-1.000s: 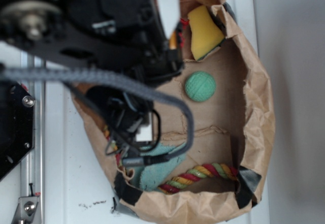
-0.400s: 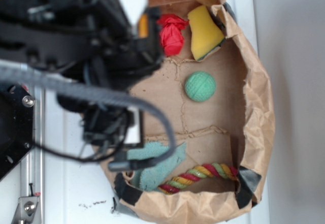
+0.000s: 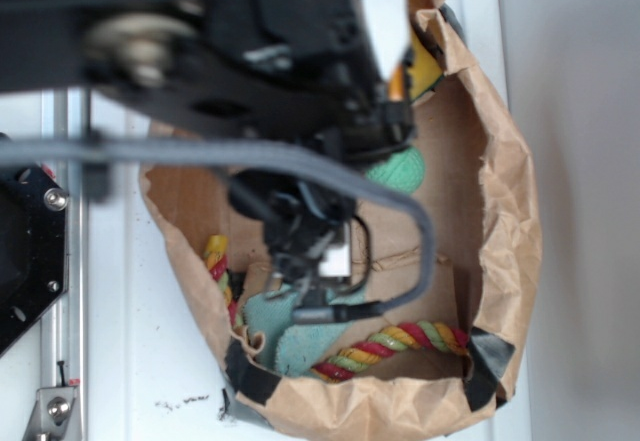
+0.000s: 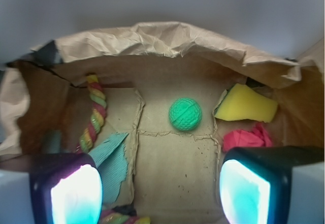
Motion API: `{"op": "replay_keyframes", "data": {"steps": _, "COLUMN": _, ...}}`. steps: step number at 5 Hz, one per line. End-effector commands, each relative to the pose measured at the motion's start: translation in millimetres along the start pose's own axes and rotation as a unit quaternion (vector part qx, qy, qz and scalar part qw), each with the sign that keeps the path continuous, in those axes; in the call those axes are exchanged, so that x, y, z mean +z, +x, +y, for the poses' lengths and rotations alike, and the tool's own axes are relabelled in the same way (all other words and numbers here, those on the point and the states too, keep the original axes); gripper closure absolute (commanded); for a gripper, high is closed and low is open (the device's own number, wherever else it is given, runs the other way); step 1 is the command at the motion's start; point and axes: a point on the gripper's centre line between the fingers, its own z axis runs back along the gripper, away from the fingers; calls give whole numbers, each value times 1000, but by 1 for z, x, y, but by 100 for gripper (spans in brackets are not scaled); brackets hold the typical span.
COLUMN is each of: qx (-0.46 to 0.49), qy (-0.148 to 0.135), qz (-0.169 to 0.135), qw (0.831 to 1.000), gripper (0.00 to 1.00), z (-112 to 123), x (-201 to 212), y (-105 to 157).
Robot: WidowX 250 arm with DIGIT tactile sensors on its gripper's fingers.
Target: Grab the green sponge.
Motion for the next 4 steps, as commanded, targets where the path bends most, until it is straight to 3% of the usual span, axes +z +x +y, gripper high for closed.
{"op": "replay_keyframes", "data": {"steps": 1, "qx": 1, "qy": 3, "qz": 8, "qw": 1000, "gripper": 0, "z": 12, "x": -35, "y": 4}}
{"op": "replay_keyframes", "data": {"steps": 4, "qx": -1, "qy": 8, "qz": 20, "qw": 1000, "gripper": 0, "z": 19, "x": -48, "y": 0}}
